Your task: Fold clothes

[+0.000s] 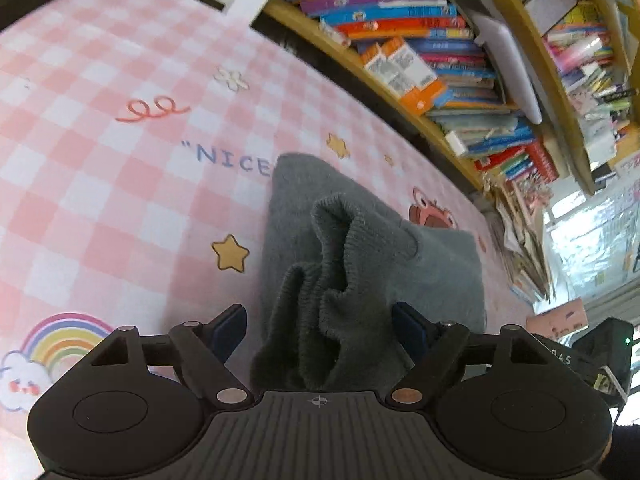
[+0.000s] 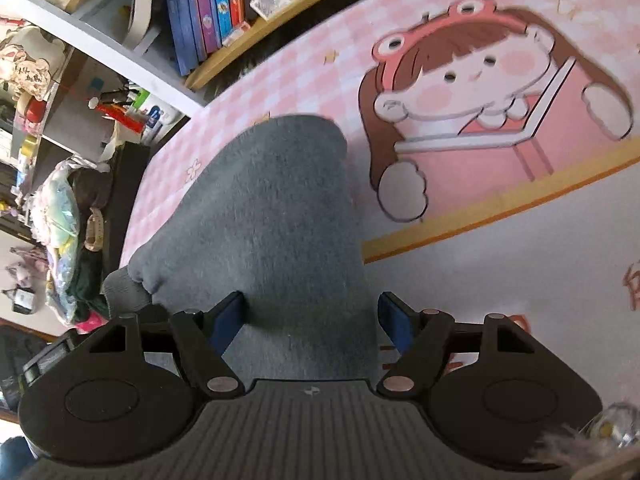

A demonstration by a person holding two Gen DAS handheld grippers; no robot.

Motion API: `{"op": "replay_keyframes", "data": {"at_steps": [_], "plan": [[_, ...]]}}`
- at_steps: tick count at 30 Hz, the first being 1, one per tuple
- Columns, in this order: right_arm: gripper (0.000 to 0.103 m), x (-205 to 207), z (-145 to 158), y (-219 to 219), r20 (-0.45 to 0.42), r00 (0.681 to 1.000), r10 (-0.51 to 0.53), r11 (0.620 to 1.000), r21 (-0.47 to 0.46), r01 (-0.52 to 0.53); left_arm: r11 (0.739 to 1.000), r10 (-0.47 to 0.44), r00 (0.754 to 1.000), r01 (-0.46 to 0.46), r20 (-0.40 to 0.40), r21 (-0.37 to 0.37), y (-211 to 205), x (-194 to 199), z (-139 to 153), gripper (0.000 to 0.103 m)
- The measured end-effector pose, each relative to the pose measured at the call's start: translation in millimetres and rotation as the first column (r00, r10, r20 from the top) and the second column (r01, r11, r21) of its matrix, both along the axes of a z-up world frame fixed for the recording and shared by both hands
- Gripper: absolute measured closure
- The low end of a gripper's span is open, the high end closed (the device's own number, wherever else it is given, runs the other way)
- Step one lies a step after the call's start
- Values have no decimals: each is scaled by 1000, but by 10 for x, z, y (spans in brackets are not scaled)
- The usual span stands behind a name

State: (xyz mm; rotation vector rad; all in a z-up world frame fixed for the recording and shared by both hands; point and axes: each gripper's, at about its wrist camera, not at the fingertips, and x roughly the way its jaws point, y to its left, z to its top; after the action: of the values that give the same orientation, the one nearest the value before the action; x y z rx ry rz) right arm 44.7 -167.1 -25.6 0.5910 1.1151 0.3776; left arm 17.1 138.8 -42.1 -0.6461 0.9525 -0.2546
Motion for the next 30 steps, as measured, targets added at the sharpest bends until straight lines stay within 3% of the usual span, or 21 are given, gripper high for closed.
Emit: {"op": "replay_keyframes", "data": {"at_steps": [4,6,8,12,17,19,23,30], "plan": [[53,-3,27,60,9,1000,30,999,-14,-30,999,-29,1000,29,-10,24,-109,17,-17,35],[65,-58,120,116,58,997,58,997,-57,-55,999,-31,999,30,13,34,-139,-19,52,44],[69,-130,229,181,119,989,92,991,-110,-79,999,-33,999,31,41,37,-165,-59,127,49],[70,-292,403,247,230,961,150,973,-207,-103,999,-41,997,39,73,25,-195,-109,202,50],[69,-270,281,171,175,976,129,978,-185,-96,999,-46,999,46,19,27,-223,-52,100,48],[66,-257,239,147,160,980,116,982,-169,-89,999,-47,999,46,11,27,-216,-44,76,43],[55,-232,174,75,126,989,82,989,-130,-66,999,-47,999,47,3,19,-190,-39,45,40],[53,-213,93,73,100,992,82,990,-121,-70,999,-38,999,38,-6,8,-173,-52,-13,38]]}}
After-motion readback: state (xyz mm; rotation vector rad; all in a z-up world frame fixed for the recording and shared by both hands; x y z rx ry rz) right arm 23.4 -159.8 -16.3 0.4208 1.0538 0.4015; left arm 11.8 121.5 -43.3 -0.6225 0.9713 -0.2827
